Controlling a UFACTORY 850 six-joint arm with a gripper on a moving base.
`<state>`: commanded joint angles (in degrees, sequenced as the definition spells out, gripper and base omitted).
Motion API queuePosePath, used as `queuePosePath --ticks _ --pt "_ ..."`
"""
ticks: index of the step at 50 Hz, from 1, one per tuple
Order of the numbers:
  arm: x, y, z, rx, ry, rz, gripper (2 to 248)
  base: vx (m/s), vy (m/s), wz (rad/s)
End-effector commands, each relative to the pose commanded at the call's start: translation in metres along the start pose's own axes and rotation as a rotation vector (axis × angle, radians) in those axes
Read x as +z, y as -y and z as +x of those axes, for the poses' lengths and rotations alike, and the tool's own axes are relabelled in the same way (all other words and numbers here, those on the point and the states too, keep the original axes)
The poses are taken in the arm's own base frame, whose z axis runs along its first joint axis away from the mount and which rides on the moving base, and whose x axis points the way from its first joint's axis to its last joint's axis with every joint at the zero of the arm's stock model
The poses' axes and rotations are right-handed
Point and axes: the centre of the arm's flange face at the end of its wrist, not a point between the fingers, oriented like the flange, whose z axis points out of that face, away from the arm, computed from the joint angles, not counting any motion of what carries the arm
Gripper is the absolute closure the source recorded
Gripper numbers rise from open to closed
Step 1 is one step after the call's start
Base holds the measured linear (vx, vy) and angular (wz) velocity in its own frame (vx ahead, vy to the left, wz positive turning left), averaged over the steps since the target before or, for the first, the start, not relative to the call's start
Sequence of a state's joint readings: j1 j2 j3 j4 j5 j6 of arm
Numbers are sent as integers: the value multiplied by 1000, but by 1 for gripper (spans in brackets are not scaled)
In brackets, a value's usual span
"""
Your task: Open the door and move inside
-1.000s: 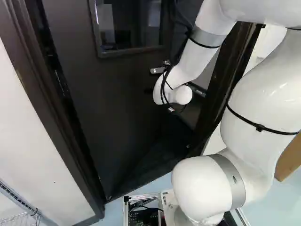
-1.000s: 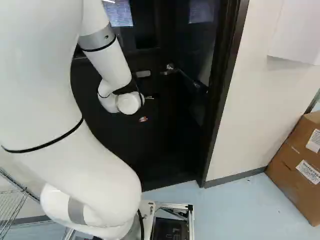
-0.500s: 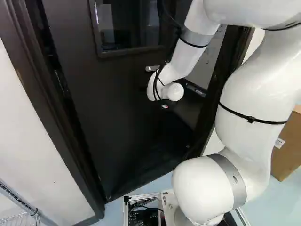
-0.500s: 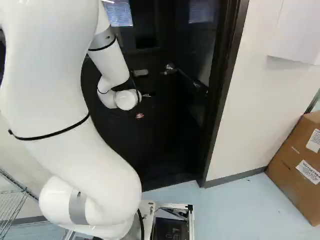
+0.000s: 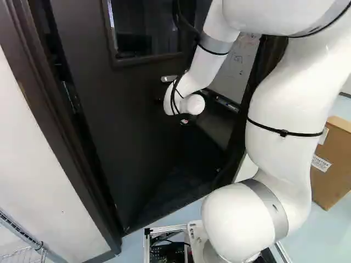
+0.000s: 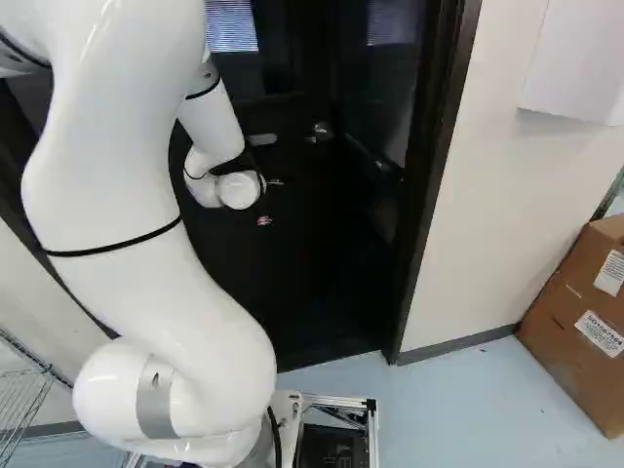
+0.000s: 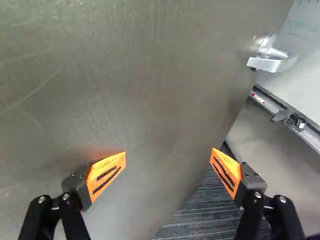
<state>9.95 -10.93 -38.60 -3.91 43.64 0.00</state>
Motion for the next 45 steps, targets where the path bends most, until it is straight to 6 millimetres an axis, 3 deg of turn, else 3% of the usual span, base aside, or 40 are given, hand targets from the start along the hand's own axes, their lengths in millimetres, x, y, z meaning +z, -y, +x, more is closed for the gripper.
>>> queuePosePath --ticks 45 --pt "55 60 17 -37 -26 109 3 0 0 0"
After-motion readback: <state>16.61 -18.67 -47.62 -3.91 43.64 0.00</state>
